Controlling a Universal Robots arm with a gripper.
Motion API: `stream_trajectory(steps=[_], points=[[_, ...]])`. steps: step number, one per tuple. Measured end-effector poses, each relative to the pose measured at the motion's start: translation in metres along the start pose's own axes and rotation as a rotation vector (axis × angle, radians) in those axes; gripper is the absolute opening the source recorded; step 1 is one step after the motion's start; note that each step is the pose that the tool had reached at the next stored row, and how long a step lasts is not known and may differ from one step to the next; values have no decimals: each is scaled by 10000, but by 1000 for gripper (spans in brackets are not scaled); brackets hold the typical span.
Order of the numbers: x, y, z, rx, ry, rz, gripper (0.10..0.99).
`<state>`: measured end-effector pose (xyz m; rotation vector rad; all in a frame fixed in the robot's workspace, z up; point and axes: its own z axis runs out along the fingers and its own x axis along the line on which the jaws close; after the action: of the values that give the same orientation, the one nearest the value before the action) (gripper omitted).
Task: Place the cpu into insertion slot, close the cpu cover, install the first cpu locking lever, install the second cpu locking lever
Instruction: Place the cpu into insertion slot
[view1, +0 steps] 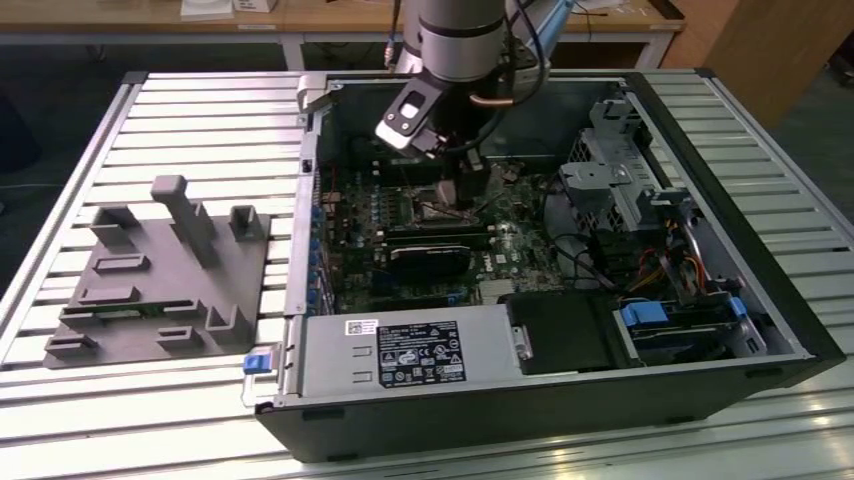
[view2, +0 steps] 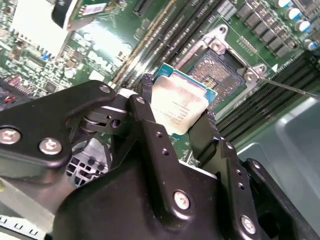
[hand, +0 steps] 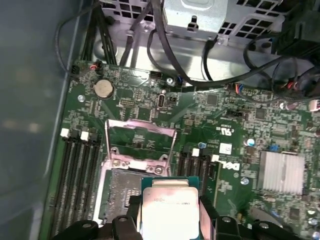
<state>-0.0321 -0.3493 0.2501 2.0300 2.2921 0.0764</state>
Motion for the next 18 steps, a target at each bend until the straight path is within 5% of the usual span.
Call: stream_trajectory(steps=[4, 10, 18], points=[[1, -7, 7, -17, 160, 248, 541], [25, -18, 53, -12, 155, 501, 541], [161, -13, 105, -10, 151, 566, 541]])
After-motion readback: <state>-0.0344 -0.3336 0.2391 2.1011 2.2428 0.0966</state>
